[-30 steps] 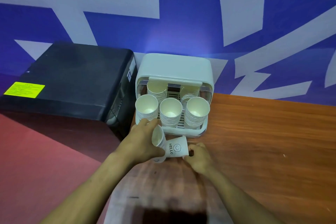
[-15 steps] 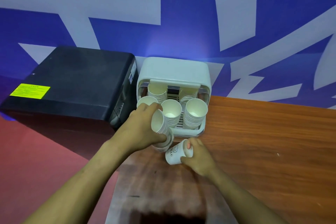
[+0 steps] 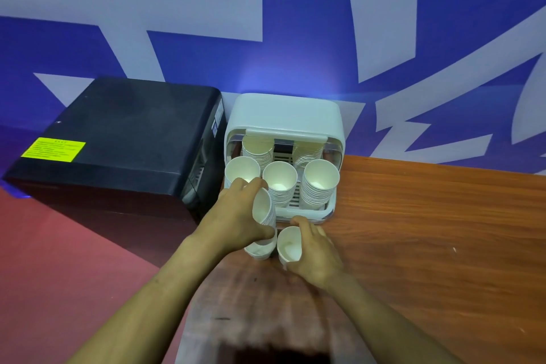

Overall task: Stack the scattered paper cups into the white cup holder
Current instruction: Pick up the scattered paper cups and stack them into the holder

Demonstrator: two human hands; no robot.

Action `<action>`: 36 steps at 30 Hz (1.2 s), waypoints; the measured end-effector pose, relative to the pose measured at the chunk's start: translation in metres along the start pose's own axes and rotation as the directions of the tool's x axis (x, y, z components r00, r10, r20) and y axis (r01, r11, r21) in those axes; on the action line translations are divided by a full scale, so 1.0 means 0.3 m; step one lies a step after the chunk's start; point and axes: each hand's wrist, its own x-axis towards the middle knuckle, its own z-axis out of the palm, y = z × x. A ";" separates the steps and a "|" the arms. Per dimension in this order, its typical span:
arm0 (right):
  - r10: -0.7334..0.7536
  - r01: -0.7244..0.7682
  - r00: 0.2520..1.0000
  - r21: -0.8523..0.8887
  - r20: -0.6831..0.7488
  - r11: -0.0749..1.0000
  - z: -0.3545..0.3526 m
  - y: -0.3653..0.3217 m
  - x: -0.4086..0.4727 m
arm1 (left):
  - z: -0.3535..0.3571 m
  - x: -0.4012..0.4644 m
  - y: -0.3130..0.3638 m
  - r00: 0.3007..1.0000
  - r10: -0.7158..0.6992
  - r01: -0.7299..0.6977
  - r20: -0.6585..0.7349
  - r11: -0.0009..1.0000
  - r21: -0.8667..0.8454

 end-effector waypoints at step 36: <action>-0.164 0.204 0.946 0.120 -0.281 0.972 -0.300 -0.153 -0.063 | 0.104 0.006 -0.173 0.978 -0.030 0.026 0.208 0.999 0.025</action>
